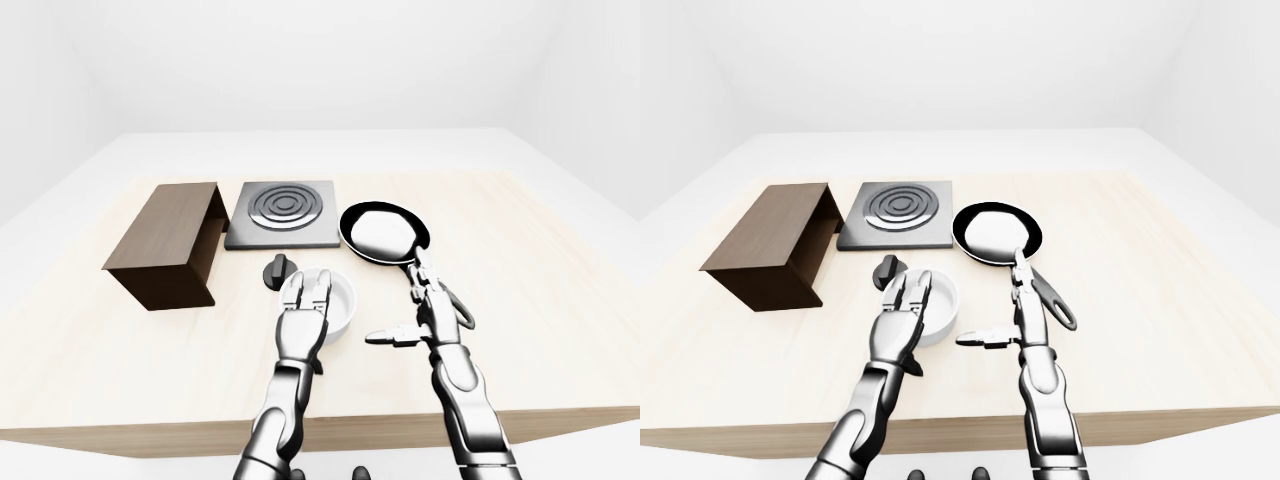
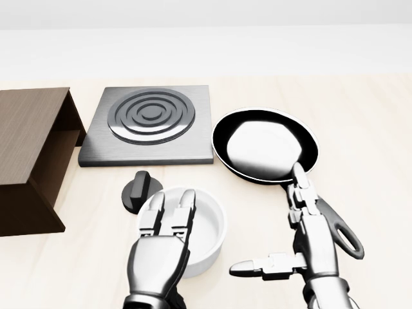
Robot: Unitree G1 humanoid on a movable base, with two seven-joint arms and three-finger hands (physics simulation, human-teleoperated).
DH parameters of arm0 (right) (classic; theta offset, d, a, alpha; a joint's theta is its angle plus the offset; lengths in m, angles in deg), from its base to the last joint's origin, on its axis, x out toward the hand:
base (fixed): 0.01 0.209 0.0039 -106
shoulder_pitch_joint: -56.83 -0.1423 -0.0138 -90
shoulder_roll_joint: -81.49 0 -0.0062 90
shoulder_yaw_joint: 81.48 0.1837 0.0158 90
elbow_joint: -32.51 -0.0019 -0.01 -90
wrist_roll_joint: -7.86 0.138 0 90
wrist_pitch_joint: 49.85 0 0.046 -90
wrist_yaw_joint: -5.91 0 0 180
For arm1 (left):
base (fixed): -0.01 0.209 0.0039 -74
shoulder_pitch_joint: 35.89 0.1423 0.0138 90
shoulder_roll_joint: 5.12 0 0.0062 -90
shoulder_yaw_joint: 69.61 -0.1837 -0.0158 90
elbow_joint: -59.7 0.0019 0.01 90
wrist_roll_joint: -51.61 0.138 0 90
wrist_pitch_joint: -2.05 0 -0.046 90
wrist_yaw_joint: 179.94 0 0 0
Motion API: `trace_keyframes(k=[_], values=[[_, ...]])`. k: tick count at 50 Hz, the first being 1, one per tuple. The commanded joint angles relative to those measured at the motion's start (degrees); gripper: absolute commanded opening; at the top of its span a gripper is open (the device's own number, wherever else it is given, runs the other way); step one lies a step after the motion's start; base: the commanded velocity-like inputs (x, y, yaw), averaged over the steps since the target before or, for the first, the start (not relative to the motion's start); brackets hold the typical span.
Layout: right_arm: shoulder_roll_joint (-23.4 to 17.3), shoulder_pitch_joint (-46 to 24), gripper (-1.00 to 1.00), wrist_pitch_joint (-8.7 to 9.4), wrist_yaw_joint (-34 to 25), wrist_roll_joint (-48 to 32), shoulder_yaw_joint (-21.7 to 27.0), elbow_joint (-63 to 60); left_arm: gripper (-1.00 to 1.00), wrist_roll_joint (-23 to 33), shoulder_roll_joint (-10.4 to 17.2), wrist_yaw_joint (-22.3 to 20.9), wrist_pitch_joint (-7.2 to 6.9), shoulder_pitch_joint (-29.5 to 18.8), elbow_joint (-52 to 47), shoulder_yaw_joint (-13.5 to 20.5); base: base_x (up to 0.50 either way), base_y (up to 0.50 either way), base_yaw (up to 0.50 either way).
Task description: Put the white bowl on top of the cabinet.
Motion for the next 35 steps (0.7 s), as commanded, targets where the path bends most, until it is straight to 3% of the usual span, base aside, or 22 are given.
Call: trace_keyframes(k=[1, 2, 3, 4, 5, 35], values=[[0.02, 0.06, 1.0, -0.08, 0.0, -0.06, -0.08, 0.0, 0.97, -0.07, 0.0, 0.21, 0.0, -0.28, 0.91, 0.23, 0.0, 0.0, 0.0], [0.02, -0.01, 1.0, -0.09, 0.04, -0.08, -0.06, 0.1, 0.02, -0.08, 0.0, 0.26, 0.0, -0.31, 0.96, 0.26, 0.0, 0.0, 0.0], [0.02, -0.04, 1.0, -0.11, 0.04, -0.09, -0.07, 0.17, -0.34, -0.1, -0.01, 0.31, 0.0, -0.31, 0.98, 0.27, 0.0, 0.0, 0.0], [0.02, -0.01, 1.0, -0.13, 0.03, -0.1, -0.08, 0.14, -0.9, -0.12, -0.01, 0.39, 0.0, -0.3, 1.0, 0.27, 0.0, 0.0, 0.0], [0.02, -0.01, 1.0, -0.14, 0.03, -0.1, -0.08, 0.16, -1.0, -0.19, -0.01, 0.47, 0.0, -0.3, 1.07, 0.28, 0.0, 0.0, 0.0], [0.07, 0.33, 1.0, -0.2, -0.03, -0.16, -0.24, -0.18, -1.0, -0.55, 0.03, 1.36, 0.0, -0.15, 1.76, 0.16, 0.0, 0.0, 0.0]])
